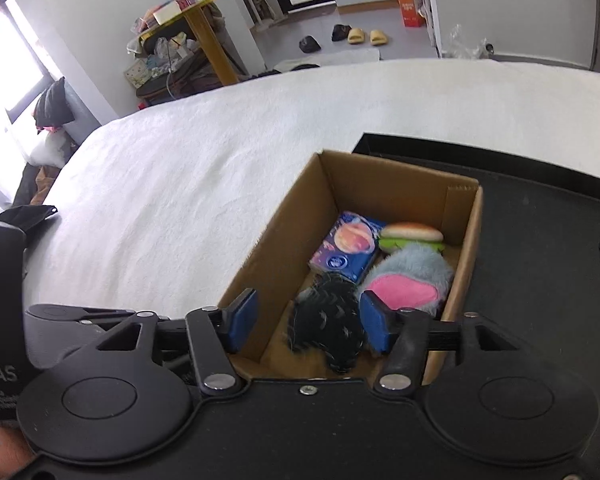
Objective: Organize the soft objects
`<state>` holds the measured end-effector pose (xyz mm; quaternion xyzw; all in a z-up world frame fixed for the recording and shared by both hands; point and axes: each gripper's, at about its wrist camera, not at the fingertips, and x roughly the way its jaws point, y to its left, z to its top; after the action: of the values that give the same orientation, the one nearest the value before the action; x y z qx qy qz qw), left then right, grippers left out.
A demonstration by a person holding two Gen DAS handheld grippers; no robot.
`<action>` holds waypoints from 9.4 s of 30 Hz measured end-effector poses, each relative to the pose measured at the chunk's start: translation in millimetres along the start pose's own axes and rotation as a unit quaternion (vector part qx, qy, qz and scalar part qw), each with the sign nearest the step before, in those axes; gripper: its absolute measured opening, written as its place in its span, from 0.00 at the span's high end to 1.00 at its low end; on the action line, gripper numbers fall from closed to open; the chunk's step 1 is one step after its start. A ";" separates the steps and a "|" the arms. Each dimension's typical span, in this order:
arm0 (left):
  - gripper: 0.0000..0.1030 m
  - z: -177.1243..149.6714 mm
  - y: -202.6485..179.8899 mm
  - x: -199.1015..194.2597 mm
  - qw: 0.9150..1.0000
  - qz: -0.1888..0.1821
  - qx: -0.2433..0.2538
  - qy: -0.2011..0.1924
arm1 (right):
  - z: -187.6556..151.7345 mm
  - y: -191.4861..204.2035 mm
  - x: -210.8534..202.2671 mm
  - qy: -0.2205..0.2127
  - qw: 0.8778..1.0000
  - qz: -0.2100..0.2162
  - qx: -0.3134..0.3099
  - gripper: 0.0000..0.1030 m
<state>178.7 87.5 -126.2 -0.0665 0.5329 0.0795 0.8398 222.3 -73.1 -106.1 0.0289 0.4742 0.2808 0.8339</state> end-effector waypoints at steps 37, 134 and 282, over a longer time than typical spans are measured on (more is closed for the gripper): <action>0.57 -1.8 -40.0 -17.4 0.991 0.104 0.075 -0.034 | -38.7 -92.0 -42.7 -0.065 0.992 -0.087 0.057 0.37; 0.17 13.1 -48.0 -24.1 0.988 0.132 0.055 -0.052 | -24.8 -178.5 -32.2 -0.100 0.971 -0.194 0.092 0.81; 0.01 -91.1 -27.4 -267.7 0.976 -0.074 0.052 -0.200 | -133.3 -23.4 -259.2 -0.216 0.953 -0.166 0.132 0.00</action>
<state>-8.6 26.0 78.4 -0.0448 0.3514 0.0011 0.9351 23.3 -250.4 14.2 0.1191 0.3139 0.0605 0.9400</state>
